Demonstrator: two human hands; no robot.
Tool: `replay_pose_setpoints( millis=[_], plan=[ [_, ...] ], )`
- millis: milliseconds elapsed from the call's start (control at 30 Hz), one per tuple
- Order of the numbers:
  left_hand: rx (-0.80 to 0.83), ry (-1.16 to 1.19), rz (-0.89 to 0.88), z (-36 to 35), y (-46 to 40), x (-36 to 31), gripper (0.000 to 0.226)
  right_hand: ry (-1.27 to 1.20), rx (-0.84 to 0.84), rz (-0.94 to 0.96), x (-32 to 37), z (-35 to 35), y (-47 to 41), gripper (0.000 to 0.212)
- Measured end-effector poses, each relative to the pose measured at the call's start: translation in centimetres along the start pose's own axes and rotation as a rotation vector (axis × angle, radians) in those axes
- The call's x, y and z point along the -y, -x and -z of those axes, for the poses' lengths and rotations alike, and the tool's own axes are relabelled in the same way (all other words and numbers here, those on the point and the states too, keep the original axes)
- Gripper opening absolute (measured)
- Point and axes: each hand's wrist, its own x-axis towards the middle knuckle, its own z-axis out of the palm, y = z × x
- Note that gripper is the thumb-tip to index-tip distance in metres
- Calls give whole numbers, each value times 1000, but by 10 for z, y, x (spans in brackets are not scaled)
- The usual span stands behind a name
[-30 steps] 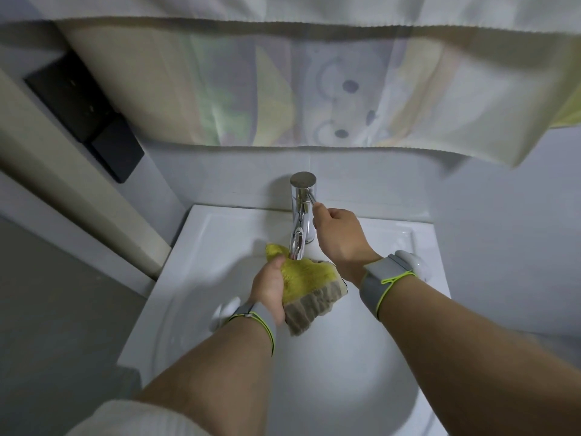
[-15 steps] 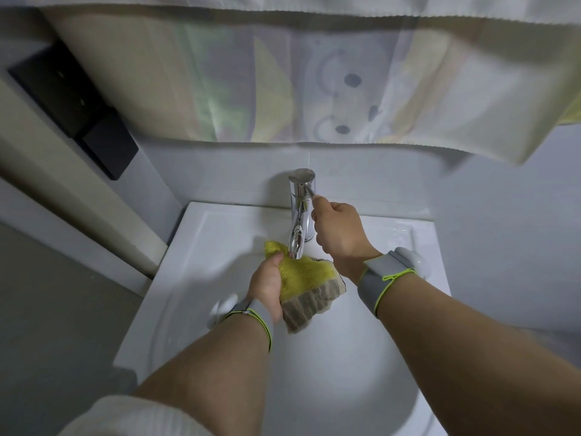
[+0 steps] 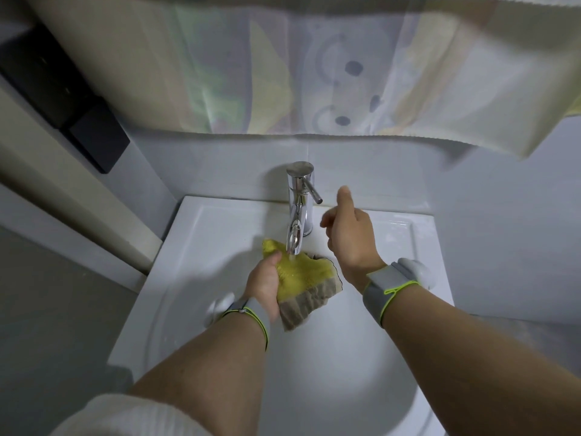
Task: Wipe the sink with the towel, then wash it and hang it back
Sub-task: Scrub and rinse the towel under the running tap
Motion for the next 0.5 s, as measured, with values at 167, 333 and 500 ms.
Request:
replay_pose_setpoints(
  millis=[167, 333, 500],
  plan=[
    [-76, -271, -149, 7, 2, 6, 43, 374, -37, 1, -68, 12, 10, 51],
    [-83, -385, -231, 14, 14, 13, 16, 490, 151, 35, -114, 9, 15, 20],
    [11, -521, -189, 18, 32, 2, 22, 191, 421, -190, -115, -18, 15, 38]
  ],
)
